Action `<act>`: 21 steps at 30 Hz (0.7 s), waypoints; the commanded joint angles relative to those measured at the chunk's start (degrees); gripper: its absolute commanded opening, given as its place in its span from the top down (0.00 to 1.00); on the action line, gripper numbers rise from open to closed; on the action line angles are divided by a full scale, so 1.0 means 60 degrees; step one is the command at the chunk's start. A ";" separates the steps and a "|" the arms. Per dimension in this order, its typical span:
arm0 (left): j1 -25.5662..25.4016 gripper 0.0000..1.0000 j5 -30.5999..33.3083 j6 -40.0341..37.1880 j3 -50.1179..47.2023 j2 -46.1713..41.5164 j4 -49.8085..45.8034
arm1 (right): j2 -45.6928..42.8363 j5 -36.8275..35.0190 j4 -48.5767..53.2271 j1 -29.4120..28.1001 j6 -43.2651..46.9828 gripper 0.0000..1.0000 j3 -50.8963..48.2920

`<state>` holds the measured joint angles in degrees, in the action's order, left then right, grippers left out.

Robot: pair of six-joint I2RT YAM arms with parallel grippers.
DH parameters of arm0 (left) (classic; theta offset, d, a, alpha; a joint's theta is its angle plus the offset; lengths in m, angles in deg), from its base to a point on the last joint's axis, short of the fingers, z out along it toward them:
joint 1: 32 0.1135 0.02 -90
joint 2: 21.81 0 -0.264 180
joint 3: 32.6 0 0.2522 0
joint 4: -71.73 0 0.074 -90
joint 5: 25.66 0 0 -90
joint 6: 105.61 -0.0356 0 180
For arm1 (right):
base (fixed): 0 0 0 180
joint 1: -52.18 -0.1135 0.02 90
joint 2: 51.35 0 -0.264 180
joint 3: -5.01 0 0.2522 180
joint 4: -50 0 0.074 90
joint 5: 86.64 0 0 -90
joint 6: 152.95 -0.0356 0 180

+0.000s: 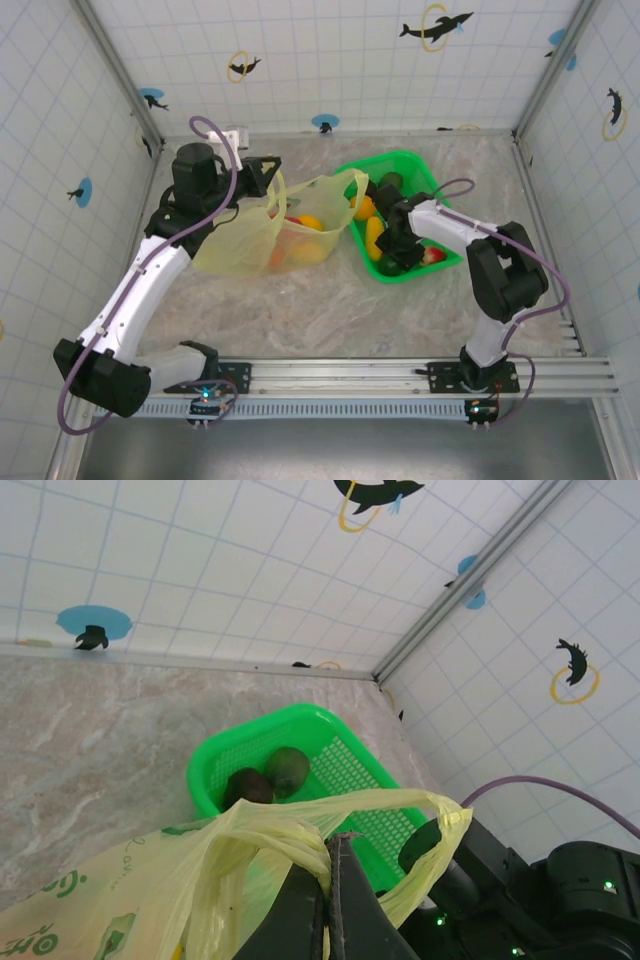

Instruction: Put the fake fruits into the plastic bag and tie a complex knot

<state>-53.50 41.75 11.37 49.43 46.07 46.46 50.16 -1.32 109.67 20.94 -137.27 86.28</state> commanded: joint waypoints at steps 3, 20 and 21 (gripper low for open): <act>-0.0068 1.00 0.0129 -0.0216 0.0135 0.0002 -0.0046 | 0.0005 -0.0020 -0.0087 0.0178 -0.0007 0.42 -0.0159; -0.0065 1.00 0.0190 -0.0261 0.0231 0.0021 -0.0155 | -0.3368 -0.0588 -0.2656 0.0951 0.1938 0.56 -0.1068; -0.0065 1.00 0.0165 -0.0243 0.0240 0.0011 -0.0157 | -0.3665 -0.0506 -0.3114 0.1010 0.2160 0.57 -0.1274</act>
<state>-53.50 42.58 11.20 49.45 46.11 46.39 32.13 -4.60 99.05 26.01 -129.29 81.93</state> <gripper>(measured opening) 0.047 0.610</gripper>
